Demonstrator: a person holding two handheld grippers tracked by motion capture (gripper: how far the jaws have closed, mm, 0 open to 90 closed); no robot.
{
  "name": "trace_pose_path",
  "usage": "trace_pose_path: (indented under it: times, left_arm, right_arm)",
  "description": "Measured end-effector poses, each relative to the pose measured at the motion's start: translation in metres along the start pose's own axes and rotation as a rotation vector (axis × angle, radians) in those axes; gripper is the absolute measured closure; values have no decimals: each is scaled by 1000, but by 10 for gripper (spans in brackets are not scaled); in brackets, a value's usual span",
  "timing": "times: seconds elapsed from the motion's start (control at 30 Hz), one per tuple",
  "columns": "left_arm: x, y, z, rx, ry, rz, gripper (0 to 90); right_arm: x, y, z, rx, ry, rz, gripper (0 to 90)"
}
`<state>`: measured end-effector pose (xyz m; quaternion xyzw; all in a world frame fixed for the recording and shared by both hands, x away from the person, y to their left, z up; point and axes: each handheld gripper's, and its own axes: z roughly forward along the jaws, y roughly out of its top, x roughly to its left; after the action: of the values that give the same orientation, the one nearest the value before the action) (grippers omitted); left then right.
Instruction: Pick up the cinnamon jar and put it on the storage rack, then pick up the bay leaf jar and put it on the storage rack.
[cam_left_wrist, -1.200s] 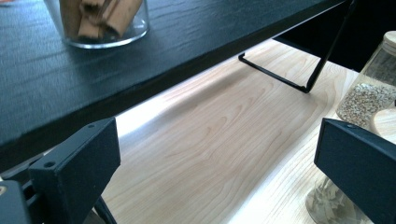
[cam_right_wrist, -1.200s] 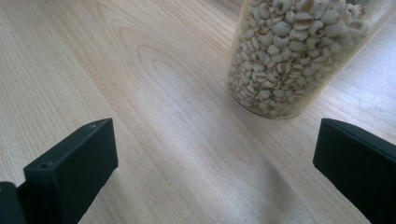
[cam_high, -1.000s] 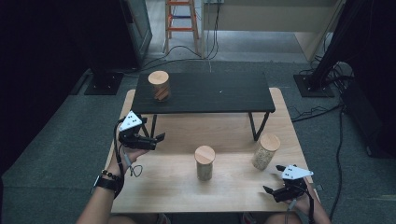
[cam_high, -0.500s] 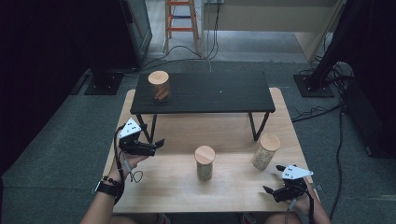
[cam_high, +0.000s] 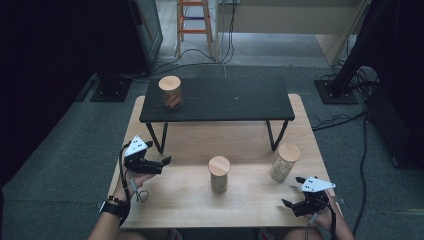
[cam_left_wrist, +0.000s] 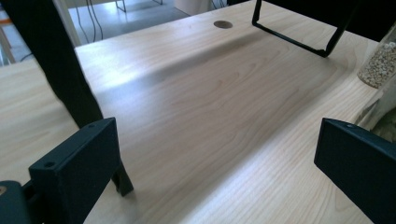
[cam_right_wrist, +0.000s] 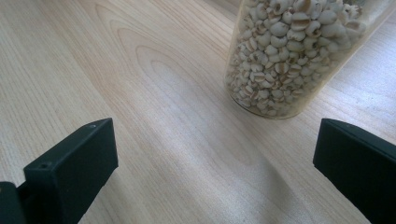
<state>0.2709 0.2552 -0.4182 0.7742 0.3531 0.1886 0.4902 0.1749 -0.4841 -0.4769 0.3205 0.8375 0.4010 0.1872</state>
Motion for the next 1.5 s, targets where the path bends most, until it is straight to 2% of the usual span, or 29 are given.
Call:
trace_pose_path:
  times: [0.3,0.5,0.8,0.9,1.0,1.07,1.17,1.3,1.43,1.5]
  left_arm:
    - [2,-23,1,-13,-21,-29,4]
    - [3,-32,3,-6,-31,-36,4]
    - [9,-52,11,15,-82,-54,4]
    - [11,-63,15,18,-101,-78,4]
    - [11,-67,17,31,-113,-75,4]
    - [11,-73,13,-9,-117,-78,4]
    - [12,-76,11,-13,-119,-86,4]
    - [10,-84,7,-45,-124,-82,4]
    - [10,-85,7,-47,-123,-87,4]
    - [11,-85,7,-43,-127,-87,4]
  right_arm:
    - [0,0,0,-2,-2,1,0]
    - [0,0,0,-2,-1,4,0]
    - [-1,-1,0,-5,-2,8,0]
    - [0,-1,0,-4,-2,6,0]
    - [-1,-1,0,-6,0,6,0]
    - [-2,-3,-1,-17,4,16,0]
    - [-3,-4,-2,-21,6,22,0]
    - [-2,-3,-2,-18,1,22,0]
    - [-1,-4,-2,-23,-2,17,0]
    - [1,-6,-5,-46,-15,13,0]
